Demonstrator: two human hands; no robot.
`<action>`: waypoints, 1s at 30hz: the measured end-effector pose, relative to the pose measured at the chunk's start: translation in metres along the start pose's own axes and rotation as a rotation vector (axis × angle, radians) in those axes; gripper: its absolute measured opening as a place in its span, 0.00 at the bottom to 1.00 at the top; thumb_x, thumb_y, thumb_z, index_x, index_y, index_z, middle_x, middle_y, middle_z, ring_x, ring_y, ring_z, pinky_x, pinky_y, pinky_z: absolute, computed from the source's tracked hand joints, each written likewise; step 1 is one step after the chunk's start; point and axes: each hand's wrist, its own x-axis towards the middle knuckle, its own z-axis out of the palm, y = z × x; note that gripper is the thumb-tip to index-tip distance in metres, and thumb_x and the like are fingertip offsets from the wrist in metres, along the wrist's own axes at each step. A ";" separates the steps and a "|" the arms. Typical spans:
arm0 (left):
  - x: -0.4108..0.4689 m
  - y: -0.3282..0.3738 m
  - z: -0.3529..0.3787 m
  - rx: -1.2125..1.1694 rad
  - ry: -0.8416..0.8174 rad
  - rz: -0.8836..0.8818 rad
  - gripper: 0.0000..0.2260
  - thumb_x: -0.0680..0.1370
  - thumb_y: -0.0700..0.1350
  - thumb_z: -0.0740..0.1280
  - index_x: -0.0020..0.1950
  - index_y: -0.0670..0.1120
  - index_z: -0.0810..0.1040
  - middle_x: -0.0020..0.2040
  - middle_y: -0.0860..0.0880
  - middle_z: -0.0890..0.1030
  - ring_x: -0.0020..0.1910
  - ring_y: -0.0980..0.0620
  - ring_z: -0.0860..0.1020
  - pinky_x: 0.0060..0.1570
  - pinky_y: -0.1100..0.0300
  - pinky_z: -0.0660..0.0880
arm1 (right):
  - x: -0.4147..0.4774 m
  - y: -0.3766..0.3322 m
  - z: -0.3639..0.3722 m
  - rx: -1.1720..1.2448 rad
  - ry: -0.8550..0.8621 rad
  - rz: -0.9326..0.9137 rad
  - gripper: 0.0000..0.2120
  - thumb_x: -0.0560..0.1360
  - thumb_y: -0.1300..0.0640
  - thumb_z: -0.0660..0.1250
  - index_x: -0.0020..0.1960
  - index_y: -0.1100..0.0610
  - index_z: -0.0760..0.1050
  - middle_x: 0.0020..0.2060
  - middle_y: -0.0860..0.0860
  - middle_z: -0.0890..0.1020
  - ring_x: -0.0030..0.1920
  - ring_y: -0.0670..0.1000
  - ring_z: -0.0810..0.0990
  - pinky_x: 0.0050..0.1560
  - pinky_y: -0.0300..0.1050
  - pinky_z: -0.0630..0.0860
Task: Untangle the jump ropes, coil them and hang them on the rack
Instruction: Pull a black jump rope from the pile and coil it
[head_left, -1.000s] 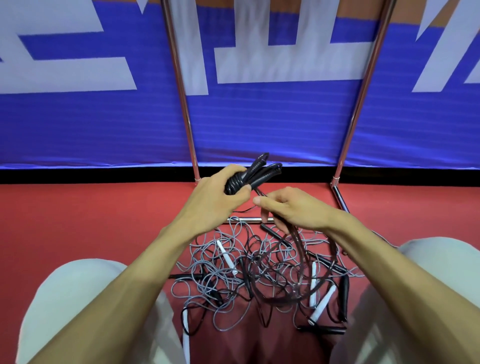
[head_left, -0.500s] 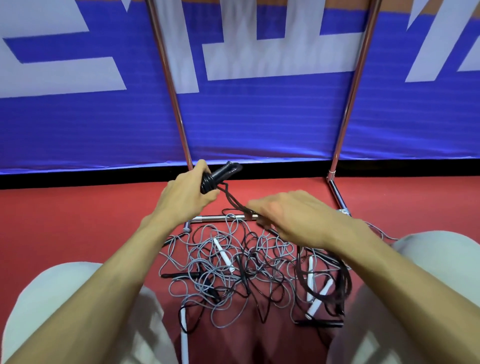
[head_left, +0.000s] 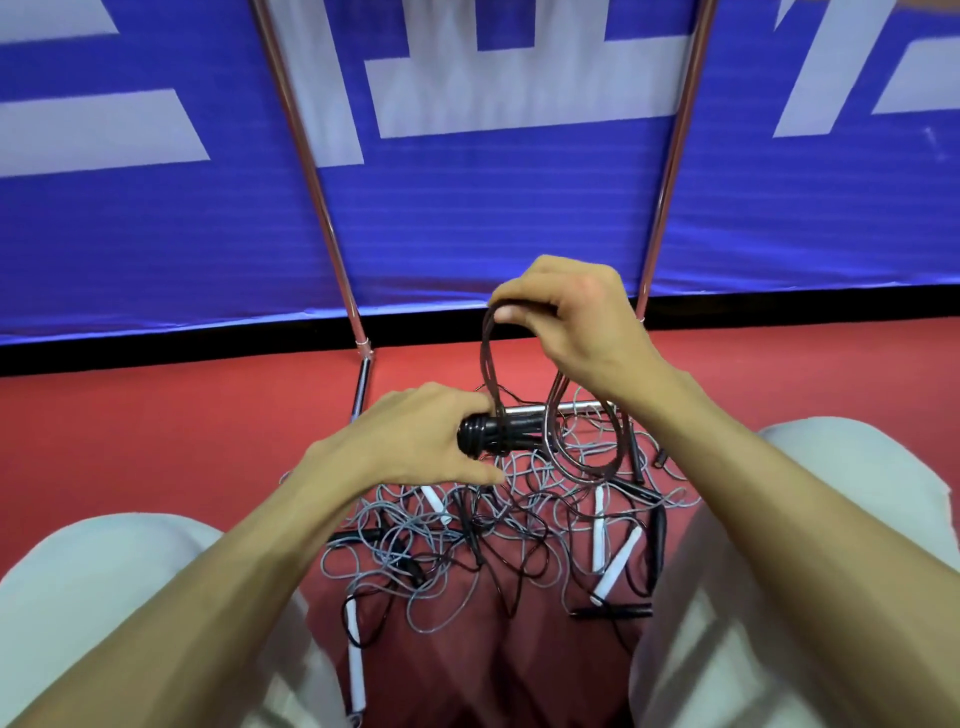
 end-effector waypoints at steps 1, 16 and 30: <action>-0.001 0.002 0.000 -0.024 0.011 0.004 0.21 0.68 0.68 0.70 0.44 0.53 0.72 0.37 0.54 0.77 0.40 0.50 0.74 0.37 0.55 0.70 | 0.001 0.003 0.001 0.003 0.011 0.031 0.05 0.73 0.53 0.69 0.46 0.52 0.83 0.36 0.48 0.78 0.37 0.49 0.76 0.41 0.50 0.74; -0.025 -0.015 -0.028 -0.717 0.358 0.059 0.20 0.73 0.53 0.66 0.65 0.57 0.67 0.37 0.46 0.79 0.27 0.52 0.71 0.30 0.56 0.70 | -0.007 0.028 0.030 -0.064 -0.298 0.111 0.06 0.76 0.60 0.63 0.41 0.58 0.75 0.35 0.53 0.80 0.38 0.56 0.78 0.41 0.51 0.74; -0.003 -0.045 -0.021 -0.432 0.641 -0.263 0.11 0.71 0.53 0.73 0.50 0.55 0.76 0.36 0.56 0.76 0.41 0.48 0.77 0.44 0.52 0.74 | -0.015 -0.005 0.031 0.358 -0.702 0.526 0.13 0.79 0.53 0.63 0.40 0.59 0.74 0.20 0.48 0.74 0.17 0.47 0.70 0.21 0.35 0.66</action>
